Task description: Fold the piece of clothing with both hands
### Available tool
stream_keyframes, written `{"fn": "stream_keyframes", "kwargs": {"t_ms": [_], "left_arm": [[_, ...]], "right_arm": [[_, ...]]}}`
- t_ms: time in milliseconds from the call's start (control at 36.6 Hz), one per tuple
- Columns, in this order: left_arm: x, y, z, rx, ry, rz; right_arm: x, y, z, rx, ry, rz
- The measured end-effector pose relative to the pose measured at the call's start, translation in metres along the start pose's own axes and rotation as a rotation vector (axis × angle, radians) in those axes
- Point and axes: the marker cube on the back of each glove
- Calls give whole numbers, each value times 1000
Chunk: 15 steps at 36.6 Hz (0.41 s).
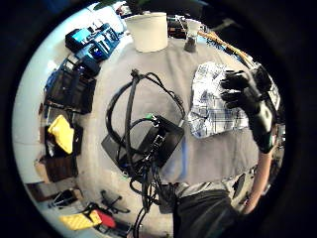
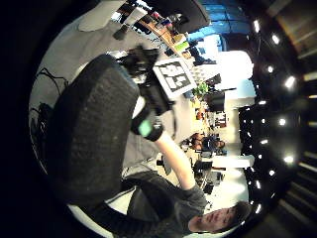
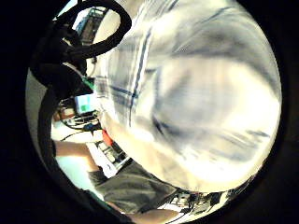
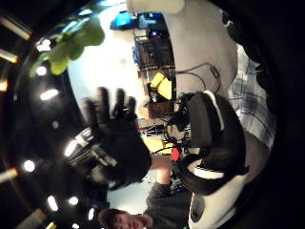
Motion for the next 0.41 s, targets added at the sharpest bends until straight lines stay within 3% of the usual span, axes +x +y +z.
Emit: {"fn": "stream_keyframes", "kwargs": {"t_ms": [191, 410], "left_arm": [[6, -6, -10, -7, -35, -32], [11, -14, -9, -32, -53, -7]], "right_arm": [[10, 32, -97, 100, 287, 146], [51, 33, -133, 234, 327, 208]]}}
